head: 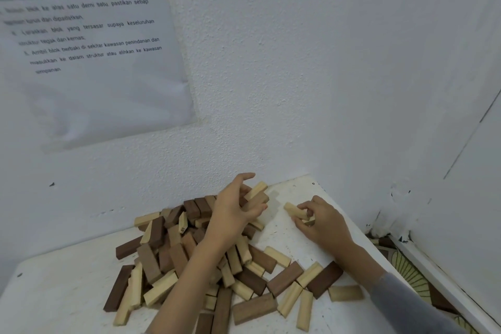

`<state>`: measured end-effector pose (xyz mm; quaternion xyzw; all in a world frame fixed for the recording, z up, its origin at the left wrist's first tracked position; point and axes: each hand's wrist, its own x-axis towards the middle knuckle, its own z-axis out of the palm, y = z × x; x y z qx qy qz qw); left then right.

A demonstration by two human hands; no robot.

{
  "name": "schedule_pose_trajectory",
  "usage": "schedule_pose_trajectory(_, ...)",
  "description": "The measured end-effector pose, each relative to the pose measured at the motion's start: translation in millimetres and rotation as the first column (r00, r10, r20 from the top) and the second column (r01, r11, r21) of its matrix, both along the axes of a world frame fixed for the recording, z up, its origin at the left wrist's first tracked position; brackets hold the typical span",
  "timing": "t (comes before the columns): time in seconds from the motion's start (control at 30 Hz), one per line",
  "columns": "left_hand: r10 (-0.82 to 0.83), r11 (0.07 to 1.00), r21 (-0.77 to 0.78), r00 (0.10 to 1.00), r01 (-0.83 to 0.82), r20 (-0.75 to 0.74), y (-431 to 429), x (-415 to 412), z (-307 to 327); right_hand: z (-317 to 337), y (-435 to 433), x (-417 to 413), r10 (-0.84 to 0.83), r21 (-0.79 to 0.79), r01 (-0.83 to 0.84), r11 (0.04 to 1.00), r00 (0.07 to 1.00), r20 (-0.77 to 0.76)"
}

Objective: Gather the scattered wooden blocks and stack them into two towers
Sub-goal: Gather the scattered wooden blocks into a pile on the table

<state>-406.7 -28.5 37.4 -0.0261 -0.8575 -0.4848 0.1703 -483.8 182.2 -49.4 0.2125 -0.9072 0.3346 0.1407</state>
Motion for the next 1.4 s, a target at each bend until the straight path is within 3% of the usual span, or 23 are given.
schedule_pose_trajectory(0.17, 0.020, 1.000, 0.009, 0.999, -0.020, -0.034, -12, 23, 19, 17, -3, 5, 0.022, -0.110, -0.011, 0.994, 0.995, 0.097)
schedule_pose_trajectory(0.3, 0.094, 0.995, -0.018, 0.994, -0.095, -0.046, -32, 41, 24, 49, -36, 27, 0.108, -0.309, -0.033, 0.950, 0.968, 0.229)
schedule_pose_trajectory(0.53, 0.394, 0.909, 0.151, 0.919, -0.389, 0.001, -64, 66, 18, 82, -119, 49, 0.250, -0.656, 0.113, 0.747, 0.866, 0.434)
schedule_pose_trajectory(0.6, 0.464, 0.861, 0.205, 0.884, -0.465, 0.057, -74, 71, 16, 85, -141, 53, 0.285, -0.665, 0.101, 0.740, 0.849, 0.445)
schedule_pose_trajectory(0.73, 0.522, 0.813, 0.240, 0.846, -0.531, 0.107, -88, 80, 7, 82, -177, 64, 0.256, -0.546, 0.030, 0.838, 0.861, 0.439)
schedule_pose_trajectory(0.97, 0.505, 0.838, 0.205, 0.861, -0.506, 0.058, -93, 84, -17, 82, -202, 71, 0.231, -0.490, -0.020, 0.871, 0.898, 0.375)
schedule_pose_trajectory(1.07, 0.514, 0.846, 0.152, 0.858, -0.510, 0.018, -92, 83, -25, 82, -206, 73, 0.270, -0.511, -0.038, 0.859, 0.881, 0.388)
schedule_pose_trajectory(1.3, 0.361, 0.875, 0.302, 0.925, -0.379, 0.116, -78, 91, -12, 91, -198, 79, 0.439, -0.622, -0.050, 0.781, 0.752, 0.492)
schedule_pose_trajectory(1.4, 0.364, 0.872, 0.314, 0.926, -0.377, 0.099, -75, 98, -7, 93, -190, 82, 0.447, -0.634, -0.052, 0.772, 0.754, 0.482)
